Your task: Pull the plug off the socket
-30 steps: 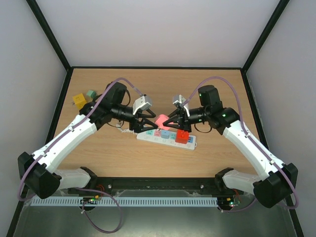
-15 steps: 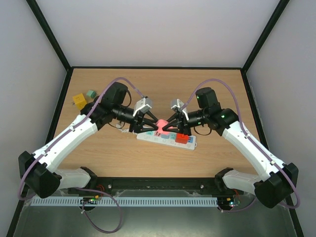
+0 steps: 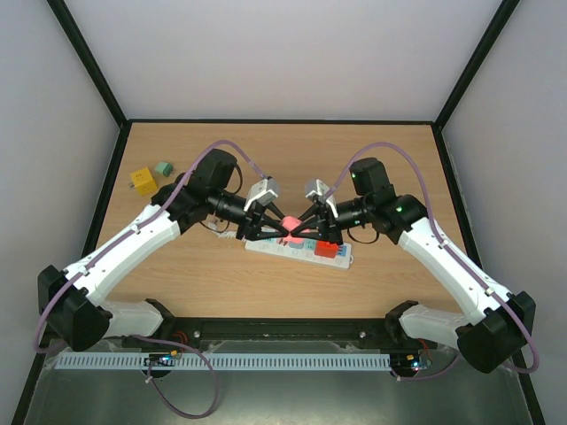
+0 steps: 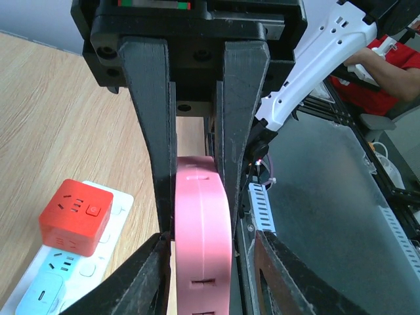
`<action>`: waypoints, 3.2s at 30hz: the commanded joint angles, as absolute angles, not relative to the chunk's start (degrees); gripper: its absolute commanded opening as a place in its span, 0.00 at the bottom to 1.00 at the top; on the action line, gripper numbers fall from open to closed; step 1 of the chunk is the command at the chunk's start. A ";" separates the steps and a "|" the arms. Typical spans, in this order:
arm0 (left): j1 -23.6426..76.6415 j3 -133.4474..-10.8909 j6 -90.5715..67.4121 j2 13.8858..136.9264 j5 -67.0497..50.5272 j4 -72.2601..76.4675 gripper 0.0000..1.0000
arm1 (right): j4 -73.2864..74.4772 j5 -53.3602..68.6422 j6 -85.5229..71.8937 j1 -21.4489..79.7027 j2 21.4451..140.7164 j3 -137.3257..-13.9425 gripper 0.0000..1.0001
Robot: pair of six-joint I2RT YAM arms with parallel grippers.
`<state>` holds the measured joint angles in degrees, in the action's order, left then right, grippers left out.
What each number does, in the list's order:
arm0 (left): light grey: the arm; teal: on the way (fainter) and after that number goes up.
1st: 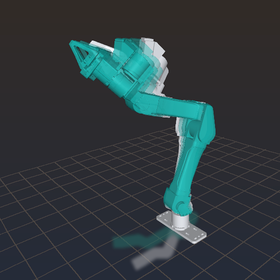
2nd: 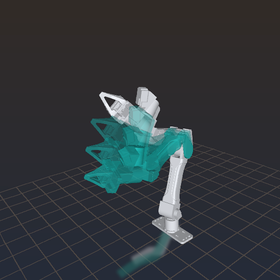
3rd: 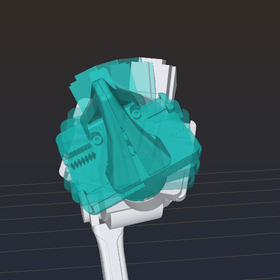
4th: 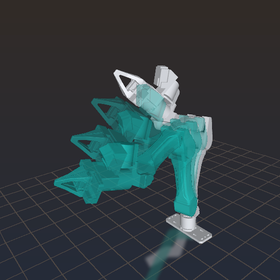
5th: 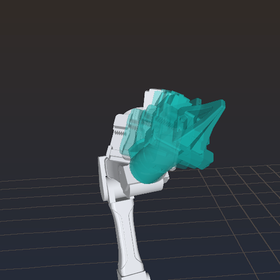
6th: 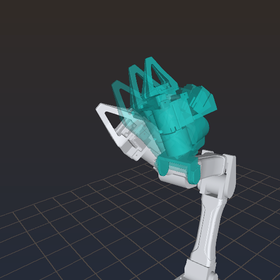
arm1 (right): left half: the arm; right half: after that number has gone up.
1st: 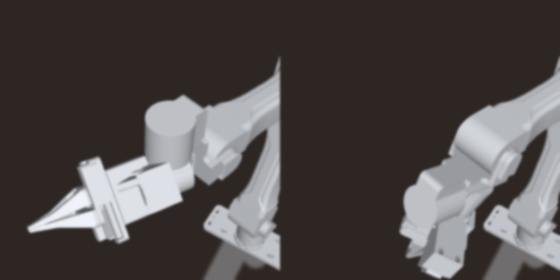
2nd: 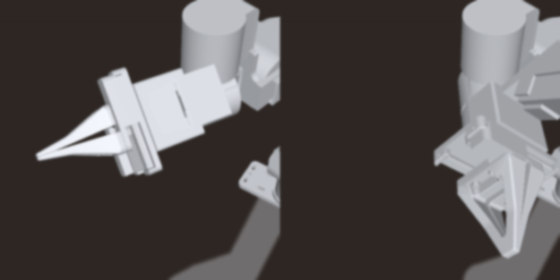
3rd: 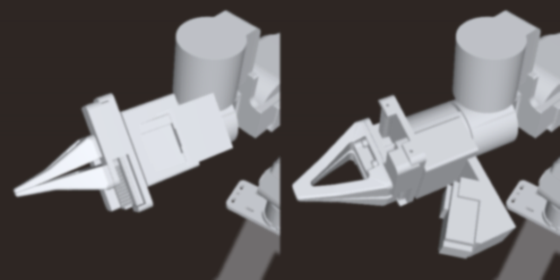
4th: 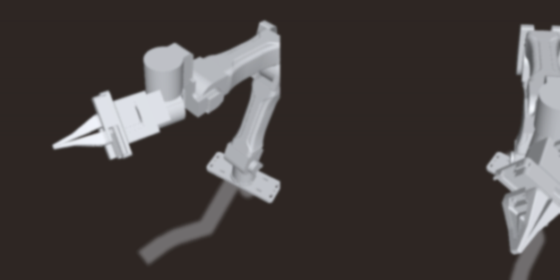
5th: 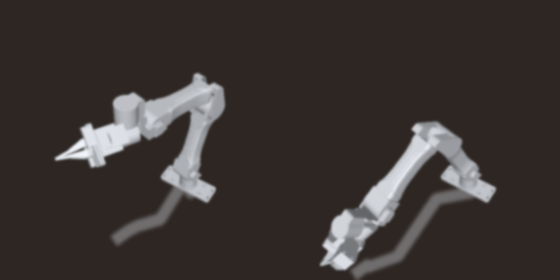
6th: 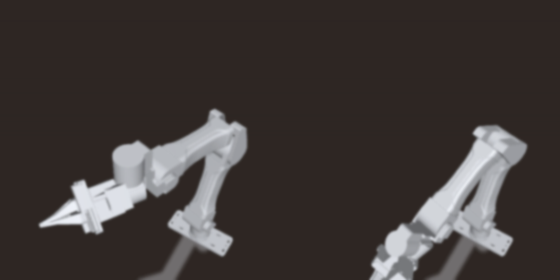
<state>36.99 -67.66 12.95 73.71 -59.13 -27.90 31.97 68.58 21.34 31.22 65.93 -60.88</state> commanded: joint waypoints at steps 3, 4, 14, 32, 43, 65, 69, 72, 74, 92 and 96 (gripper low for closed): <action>37.27 -69.26 12.06 73.74 -60.83 -26.84 0.38 | 33.10 68.58 22.71 31.82 64.60 -60.27 0.09; 37.27 -69.37 12.19 73.83 -61.11 -26.95 0.38 | 33.12 68.56 22.80 31.86 64.56 -60.15 0.09; 37.27 -69.37 12.51 73.78 -61.06 -27.04 0.31 | 32.78 68.35 22.77 32.01 64.49 -59.78 0.09; 36.47 -69.10 13.57 73.03 -61.51 -28.17 0.03 | 28.57 64.60 16.53 31.88 64.94 -60.92 0.60; 20.25 -64.88 -10.97 69.57 -68.16 -7.80 0.02 | 19.30 50.31 5.83 29.28 66.35 -64.60 0.98; 13.63 -63.78 -28.23 69.05 -56.47 13.97 0.02 | -50.92 63.46 -82.81 30.98 73.84 -53.40 0.98; 13.86 -63.00 -28.67 69.11 -56.19 15.15 0.02 | -52.30 62.86 -85.26 32.52 74.74 -53.93 0.98; 14.06 -61.98 -29.45 68.79 -56.15 16.39 0.02 | -52.60 62.72 -85.61 33.39 75.27 -54.06 0.98; 14.28 -61.42 -29.94 68.56 -56.09 17.29 0.02 | -52.60 62.65 -85.80 33.86 75.65 -54.42 0.98; 16.93 -58.78 -32.11 67.96 -58.87 22.50 0.02 | -52.24 60.73 -86.20 34.19 77.71 -54.77 0.98; 17.43 -58.45 -32.28 67.69 -60.04 22.93 0.02 | -50.76 60.44 -85.04 33.98 77.53 -55.71 0.98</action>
